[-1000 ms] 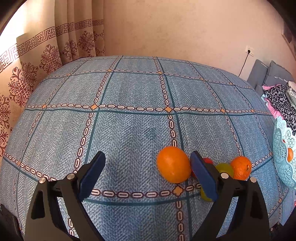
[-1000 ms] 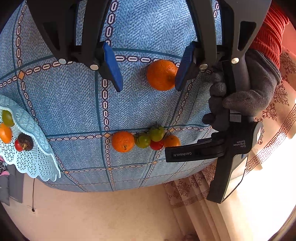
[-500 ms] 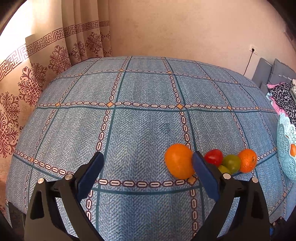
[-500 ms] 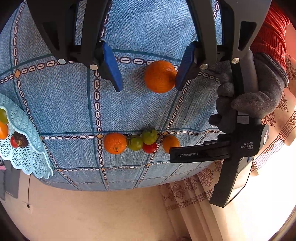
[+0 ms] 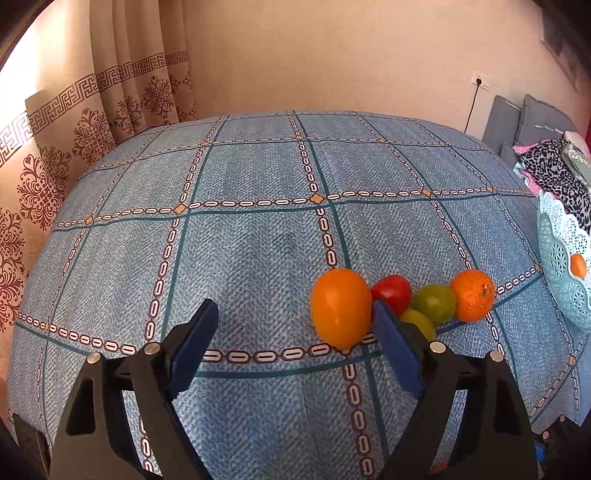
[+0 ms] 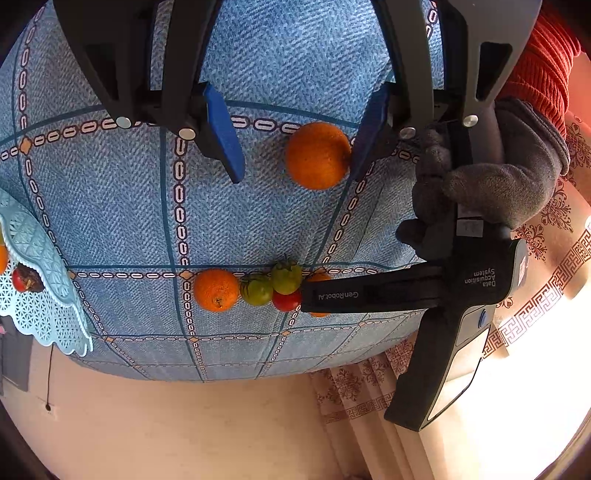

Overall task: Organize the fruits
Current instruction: 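Close the left tool on the large orange while the right tool grasps the tangerine, then carry the orange and tangerine over the blue basket and open both tools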

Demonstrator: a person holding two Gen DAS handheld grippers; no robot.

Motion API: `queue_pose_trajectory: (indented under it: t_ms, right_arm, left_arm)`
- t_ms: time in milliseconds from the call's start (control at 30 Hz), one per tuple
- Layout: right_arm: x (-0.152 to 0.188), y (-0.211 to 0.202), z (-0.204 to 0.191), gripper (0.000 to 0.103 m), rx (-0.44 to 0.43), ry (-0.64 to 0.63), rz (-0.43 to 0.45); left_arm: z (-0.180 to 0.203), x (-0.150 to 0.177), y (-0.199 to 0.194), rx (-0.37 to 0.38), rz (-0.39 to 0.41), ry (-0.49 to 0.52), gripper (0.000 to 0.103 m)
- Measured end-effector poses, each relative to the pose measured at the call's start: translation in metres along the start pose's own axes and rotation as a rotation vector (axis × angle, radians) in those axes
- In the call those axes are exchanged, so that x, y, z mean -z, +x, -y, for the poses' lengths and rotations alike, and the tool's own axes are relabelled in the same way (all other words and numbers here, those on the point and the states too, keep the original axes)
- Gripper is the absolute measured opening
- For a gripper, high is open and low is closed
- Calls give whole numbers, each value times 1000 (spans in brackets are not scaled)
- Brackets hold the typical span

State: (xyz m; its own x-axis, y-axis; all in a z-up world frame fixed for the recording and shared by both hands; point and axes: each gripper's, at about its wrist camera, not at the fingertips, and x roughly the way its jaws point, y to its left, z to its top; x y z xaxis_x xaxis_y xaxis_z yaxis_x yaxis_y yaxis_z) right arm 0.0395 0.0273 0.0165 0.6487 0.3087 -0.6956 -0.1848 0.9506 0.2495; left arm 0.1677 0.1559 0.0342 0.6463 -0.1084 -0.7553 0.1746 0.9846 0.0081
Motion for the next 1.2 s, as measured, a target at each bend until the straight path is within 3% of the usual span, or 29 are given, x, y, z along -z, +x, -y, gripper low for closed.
queue_pose_trajectory:
  t_ms: [133, 200, 267, 633, 1200]
  right_arm:
    - [1, 1, -2, 59, -5, -16, -6]
    - [1, 4, -4, 58, -12, -24, -10]
    - [2, 4, -7, 54, -26, -35, -17]
    - [4, 12, -22, 34, -72, -89, -52]
    - [4, -7, -13, 33, -50, -77, -17]
  left_arm:
    - [10, 3, 3, 33, -11, 32, 60]
    - [12, 3, 5, 50, -20, 41, 43]
    - [13, 3, 6, 75, -30, 43, 33]
    - [9, 3, -1, 79, -16, 23, 32]
    - [11, 1, -31, 89, 51, -5, 32]
